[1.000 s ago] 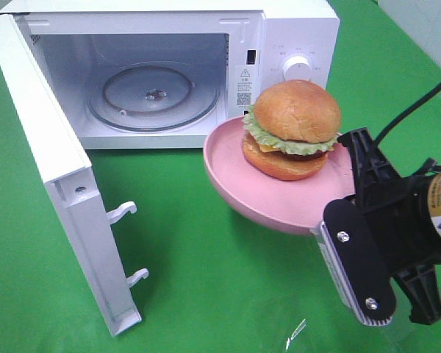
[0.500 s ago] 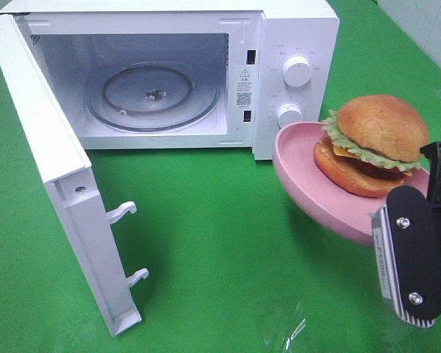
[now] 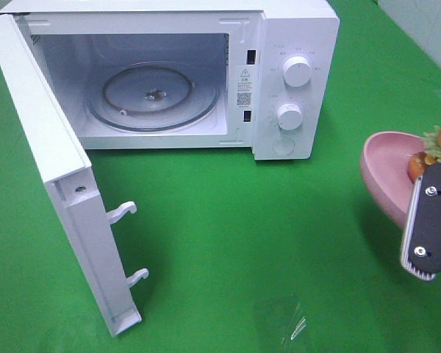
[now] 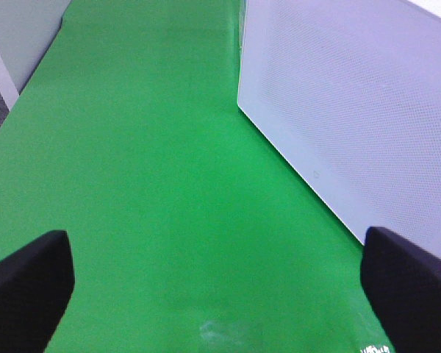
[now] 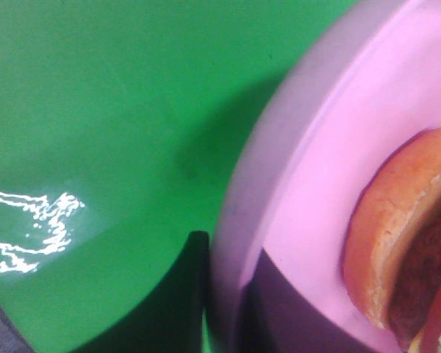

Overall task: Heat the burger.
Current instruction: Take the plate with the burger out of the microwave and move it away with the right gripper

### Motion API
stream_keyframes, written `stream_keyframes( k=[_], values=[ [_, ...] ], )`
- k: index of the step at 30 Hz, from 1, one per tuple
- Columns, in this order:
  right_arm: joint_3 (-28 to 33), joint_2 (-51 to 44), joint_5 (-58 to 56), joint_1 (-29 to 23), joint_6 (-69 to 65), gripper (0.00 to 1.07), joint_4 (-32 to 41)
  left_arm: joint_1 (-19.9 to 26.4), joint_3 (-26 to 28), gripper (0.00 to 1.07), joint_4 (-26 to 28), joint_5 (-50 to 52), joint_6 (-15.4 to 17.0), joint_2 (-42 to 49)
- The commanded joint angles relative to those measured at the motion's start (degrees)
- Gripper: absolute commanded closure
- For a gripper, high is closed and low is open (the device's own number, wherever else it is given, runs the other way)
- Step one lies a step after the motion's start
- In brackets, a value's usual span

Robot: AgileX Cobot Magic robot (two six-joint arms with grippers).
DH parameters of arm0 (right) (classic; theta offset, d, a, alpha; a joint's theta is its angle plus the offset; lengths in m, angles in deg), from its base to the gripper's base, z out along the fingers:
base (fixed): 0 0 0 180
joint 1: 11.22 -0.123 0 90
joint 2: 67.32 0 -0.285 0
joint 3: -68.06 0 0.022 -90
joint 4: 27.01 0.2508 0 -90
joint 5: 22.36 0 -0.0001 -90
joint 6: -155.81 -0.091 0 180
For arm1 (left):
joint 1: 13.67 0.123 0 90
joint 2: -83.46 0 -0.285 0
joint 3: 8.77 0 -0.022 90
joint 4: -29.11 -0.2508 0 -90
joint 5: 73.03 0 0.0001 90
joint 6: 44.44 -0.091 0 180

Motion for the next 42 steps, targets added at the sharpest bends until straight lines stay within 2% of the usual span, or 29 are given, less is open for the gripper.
stream_keyframes(
  k=[1, 13, 18, 26, 28, 35, 37, 42],
  values=[
    [-0.3, -0.9, -6.0, 0.1, -6.3, 1.07, -5.2, 0.1, 0.0, 0.09, 0.2, 0.6, 0.1, 0.2],
    [-0.3, -0.5, -13.0, 0.1, -11.9, 1.07, -5.2, 0.1, 0.0, 0.09, 0.2, 0.6, 0.1, 0.2],
    [-0.3, 2.2, -13.5, 0.1, -17.6, 1.07, -8.0, 0.1, 0.0, 0.09, 0.2, 0.6, 0.1, 0.2],
    [-0.6, 10.5, -13.5, 0.1, -32.4, 1.07, -11.9, 0.1, 0.0, 0.09, 0.2, 0.6, 0.1, 0.2],
    [-0.6, 15.5, -13.5, 0.1, -38.3, 1.07, -13.1, 0.1, 0.0, 0.09, 0.2, 0.6, 0.1, 0.2],
    [-2.1, 21.3, -13.4, 0.3, -41.8, 1.06, -13.1, 0.1, 0.0, 0.09, 0.2, 0.6, 0.1, 0.2],
    [-4.1, 26.6, -13.2, 1.8, -48.3, 1.06, -13.8, 0.1, 0.0, 0.09, 0.2, 0.6, 0.1, 0.2],
    [-5.7, 31.7, -12.5, 4.0, -52.5, 1.06, -14.6, 0.1, 0.0, 0.09, 0.2, 0.6, 0.1, 0.2]
  ],
)
